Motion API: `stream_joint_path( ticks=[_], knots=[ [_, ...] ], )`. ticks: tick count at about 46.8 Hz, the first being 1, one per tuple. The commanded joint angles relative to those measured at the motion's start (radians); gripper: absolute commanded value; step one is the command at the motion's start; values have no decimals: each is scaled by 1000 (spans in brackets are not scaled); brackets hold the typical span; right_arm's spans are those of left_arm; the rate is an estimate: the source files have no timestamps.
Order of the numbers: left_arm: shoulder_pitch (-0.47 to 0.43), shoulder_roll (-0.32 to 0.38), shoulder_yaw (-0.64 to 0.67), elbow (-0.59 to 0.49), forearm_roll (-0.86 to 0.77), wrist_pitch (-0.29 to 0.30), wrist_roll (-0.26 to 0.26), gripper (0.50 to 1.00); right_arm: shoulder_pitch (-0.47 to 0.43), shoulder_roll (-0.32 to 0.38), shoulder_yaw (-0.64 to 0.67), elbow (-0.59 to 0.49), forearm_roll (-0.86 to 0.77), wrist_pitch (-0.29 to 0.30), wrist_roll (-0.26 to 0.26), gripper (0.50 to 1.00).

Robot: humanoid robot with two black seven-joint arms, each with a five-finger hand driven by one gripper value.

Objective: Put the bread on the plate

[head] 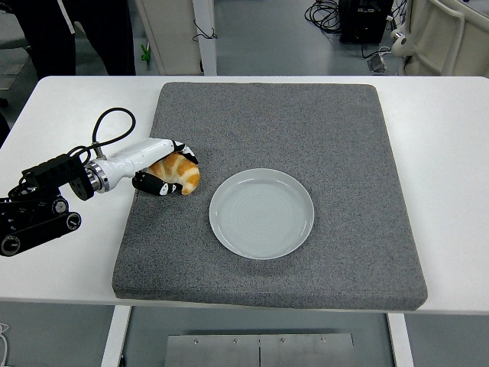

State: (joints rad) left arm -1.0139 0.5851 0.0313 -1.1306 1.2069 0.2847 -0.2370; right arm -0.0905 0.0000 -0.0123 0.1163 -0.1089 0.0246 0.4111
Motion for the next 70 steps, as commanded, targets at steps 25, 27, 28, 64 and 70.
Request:
stream_joint_path(
  ticks=[25,27,28,64,70],
  knots=[
    [-135,39,-102,0,-3,-71,-7,558,0,0,0,0,0,0,0,1000],
    [-138,41,-131,0,0,-102,-5,558,0,0,0,0,0,0,0,1000],
    [-140,41,-146,0,3,-116,-5,558,0,0,0,0,0,0,0,1000],
    [-213,-21,-283,-96,28,-249,-11,563,0,0,0,0,0,0,0,1000],
    [-218,-30,-309,-152,77,-249,-10,564,0,0,0,0,0,0,0,1000]
  ],
)
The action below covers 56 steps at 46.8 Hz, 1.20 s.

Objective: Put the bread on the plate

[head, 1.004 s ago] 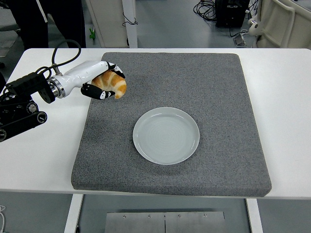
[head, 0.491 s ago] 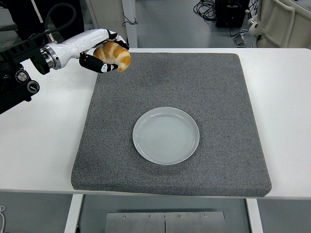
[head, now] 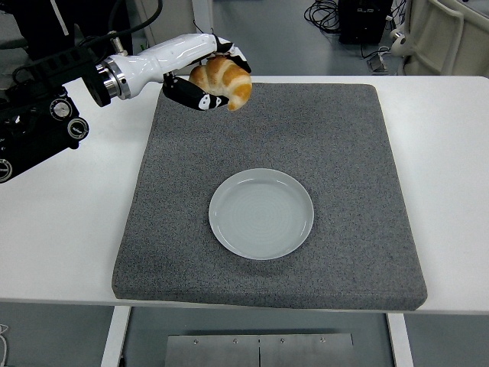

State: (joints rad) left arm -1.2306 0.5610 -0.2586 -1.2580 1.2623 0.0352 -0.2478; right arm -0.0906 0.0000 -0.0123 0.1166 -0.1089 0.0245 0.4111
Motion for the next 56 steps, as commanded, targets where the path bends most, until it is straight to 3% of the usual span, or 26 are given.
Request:
stream_joint_path(
  ticks=[1,23,56],
  knots=[
    [-1,-9,-27,-32,31,0,1,564,0,0,0,0,0,0,0,1000],
    [6,-56,-45,-113,137,0,-1,574,0,0,0,0,0,0,0,1000],
    [103,-96,19,-101,273,2,2,578,0,0,0,0,0,0,0,1000]
  ],
)
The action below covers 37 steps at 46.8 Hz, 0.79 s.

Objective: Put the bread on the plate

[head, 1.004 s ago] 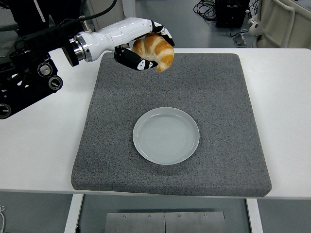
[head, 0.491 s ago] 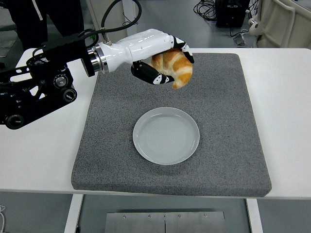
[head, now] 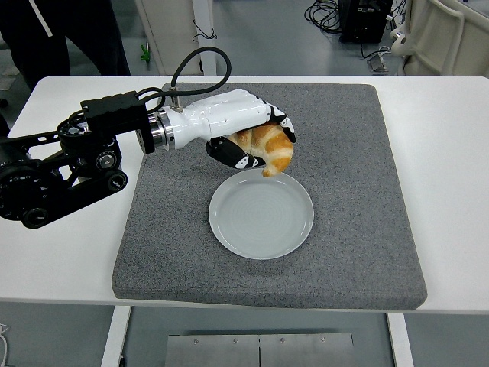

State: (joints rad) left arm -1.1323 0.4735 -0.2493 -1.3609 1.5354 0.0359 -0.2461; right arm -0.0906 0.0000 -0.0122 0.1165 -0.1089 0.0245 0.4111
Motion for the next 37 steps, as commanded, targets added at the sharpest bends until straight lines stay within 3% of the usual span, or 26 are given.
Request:
stream_joint_path(
  ticks=[1,37],
  knots=[
    [6,-13,12,2,0,1,2,578,0,0,0,0,0,0,0,1000],
    [89,-87,56,82,58,15,5,581,0,0,0,0,0,0,0,1000]
  ],
)
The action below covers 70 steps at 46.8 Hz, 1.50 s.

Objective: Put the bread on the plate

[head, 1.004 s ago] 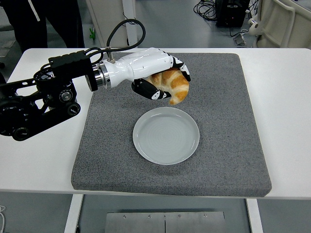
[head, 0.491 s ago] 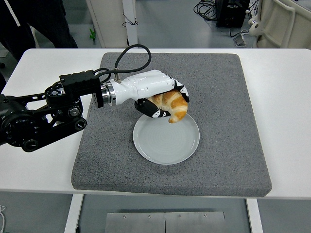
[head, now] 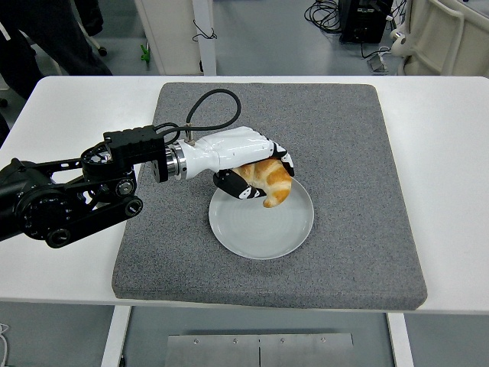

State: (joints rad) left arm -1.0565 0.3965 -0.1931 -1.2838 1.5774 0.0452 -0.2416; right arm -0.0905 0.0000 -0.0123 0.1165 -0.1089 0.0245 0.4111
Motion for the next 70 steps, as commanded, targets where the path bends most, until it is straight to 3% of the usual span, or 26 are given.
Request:
stream_joint_path(
  ticks=[1,27,40,70],
  knots=[
    [18,-13,0,6,21,8,-1,581,0,0,0,0,0,0,0,1000],
    [55,-61,11,63,75,50,-1,581,0,0,0,0,0,0,0,1000],
    [53,-68,103,67,72,142,1,586,0,0,0,0,0,0,0,1000],
    [73,-94,116,115,62,159,-2,605,0,0,0,0,0,0,0,1000]
  ],
)
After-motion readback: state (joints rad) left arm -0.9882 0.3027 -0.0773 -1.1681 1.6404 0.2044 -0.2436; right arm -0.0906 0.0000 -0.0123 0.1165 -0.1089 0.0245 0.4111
